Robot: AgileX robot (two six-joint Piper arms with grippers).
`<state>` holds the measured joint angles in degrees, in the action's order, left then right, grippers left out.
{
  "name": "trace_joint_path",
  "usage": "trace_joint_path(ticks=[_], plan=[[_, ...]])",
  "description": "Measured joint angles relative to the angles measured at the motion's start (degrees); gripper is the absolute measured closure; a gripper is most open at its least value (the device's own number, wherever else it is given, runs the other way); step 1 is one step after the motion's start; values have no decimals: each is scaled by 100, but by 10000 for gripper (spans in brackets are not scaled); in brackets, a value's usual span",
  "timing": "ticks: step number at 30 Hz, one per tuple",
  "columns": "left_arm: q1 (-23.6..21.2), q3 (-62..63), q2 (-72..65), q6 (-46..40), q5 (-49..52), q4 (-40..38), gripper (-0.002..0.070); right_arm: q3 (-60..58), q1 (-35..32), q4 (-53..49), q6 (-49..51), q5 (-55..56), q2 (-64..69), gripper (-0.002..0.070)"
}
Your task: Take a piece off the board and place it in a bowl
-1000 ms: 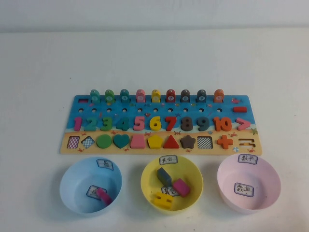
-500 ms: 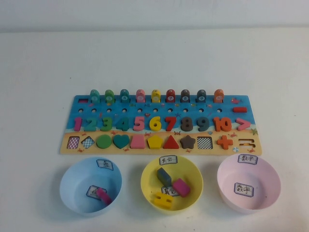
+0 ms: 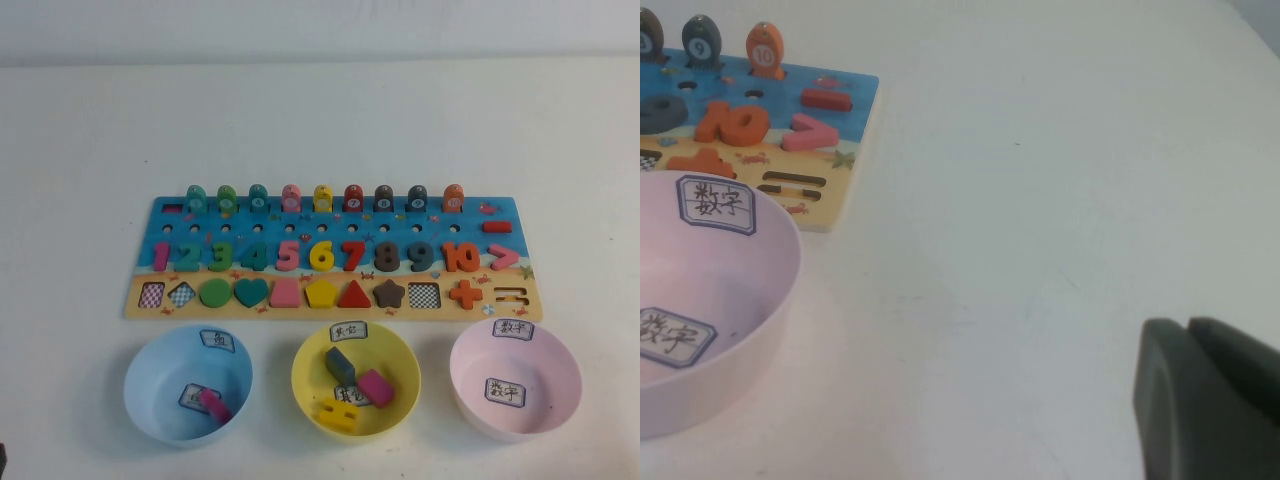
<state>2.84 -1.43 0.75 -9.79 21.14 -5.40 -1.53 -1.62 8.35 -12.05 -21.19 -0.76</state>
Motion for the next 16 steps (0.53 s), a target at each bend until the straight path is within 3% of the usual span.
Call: trace_joint_path(ticks=[5,16], plan=[[393,0,0,0,0,-19,677,0,0,9,0,0,0,694],[450,0,0,0,0,-19,677,0,0,9,0,0,0,694]])
